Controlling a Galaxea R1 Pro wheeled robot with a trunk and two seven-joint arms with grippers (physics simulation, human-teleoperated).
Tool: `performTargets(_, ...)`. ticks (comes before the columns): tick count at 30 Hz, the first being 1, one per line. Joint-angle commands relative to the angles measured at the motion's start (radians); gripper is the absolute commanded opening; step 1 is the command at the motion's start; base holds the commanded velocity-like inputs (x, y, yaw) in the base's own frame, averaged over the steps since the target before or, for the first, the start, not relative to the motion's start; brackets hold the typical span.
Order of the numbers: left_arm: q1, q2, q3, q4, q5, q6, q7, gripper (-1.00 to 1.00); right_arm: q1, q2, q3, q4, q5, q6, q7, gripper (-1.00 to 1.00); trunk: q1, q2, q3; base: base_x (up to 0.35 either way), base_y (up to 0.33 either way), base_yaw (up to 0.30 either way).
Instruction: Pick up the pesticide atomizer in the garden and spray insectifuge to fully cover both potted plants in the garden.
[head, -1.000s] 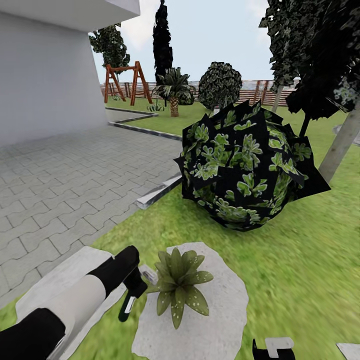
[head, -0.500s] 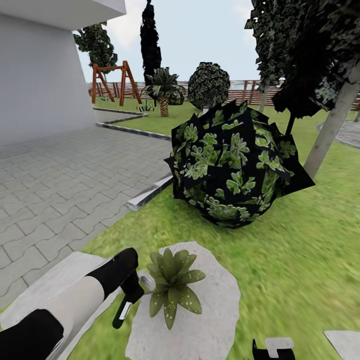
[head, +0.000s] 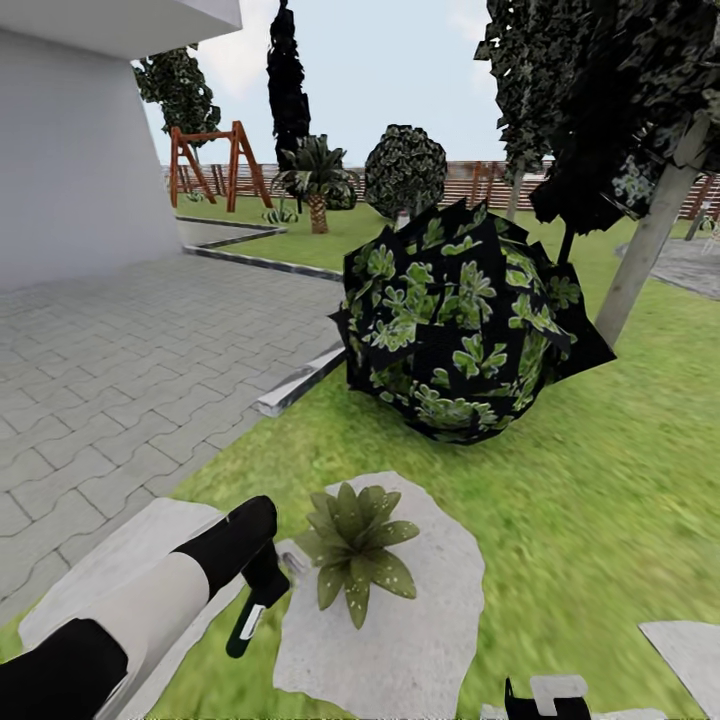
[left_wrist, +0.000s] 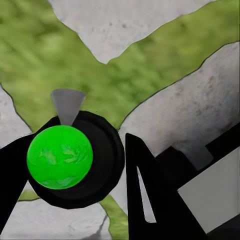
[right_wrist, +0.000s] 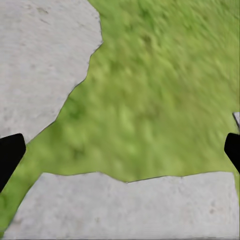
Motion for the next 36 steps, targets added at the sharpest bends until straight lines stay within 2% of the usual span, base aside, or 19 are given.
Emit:
performTargets(1, 0.000, 0.001, -0.003, -0.002, -0.009, 0.001, -0.010, -1.00, -0.001, 0.000, -0.002, 0.001, 0.010, -0.001, -0.007, 1.00, 0.000, 0.000, -0.001, -0.029, 0.288, 0.000)
performTargets(8, 0.005, -0.001, -0.003, -0.001, -0.004, -0.001, -0.010, -1.00, -0.001, 0.000, -0.003, 0.001, 0.010, -0.001, -0.007, 1.00, 0.000, 0.000, -0.001, 0.038, 0.102, 0.000)
performTargets(12, 0.026, -0.002, -0.003, -0.001, -0.008, -0.004, -0.010, -1.00, -0.001, 0.000, -0.003, 0.001, 0.010, -0.001, -0.007, 1.00, 0.000, 0.000, -0.001, 0.081, 0.005, -0.057)
performTargets(29, 0.027, -0.007, 0.003, -0.016, -0.004, -0.002, -0.010, -1.00, -0.001, 0.000, -0.003, 0.001, 0.010, -0.001, -0.007, 1.00, 0.000, 0.000, -0.001, 0.015, 0.000, -0.266)
performTargets(36, 0.028, -0.007, 0.004, -0.016, -0.001, -0.002, -0.010, -1.00, -0.001, 0.000, -0.003, 0.001, 0.010, -0.001, -0.007, 1.00, 0.000, 0.000, -0.001, 0.000, 0.000, -0.060)
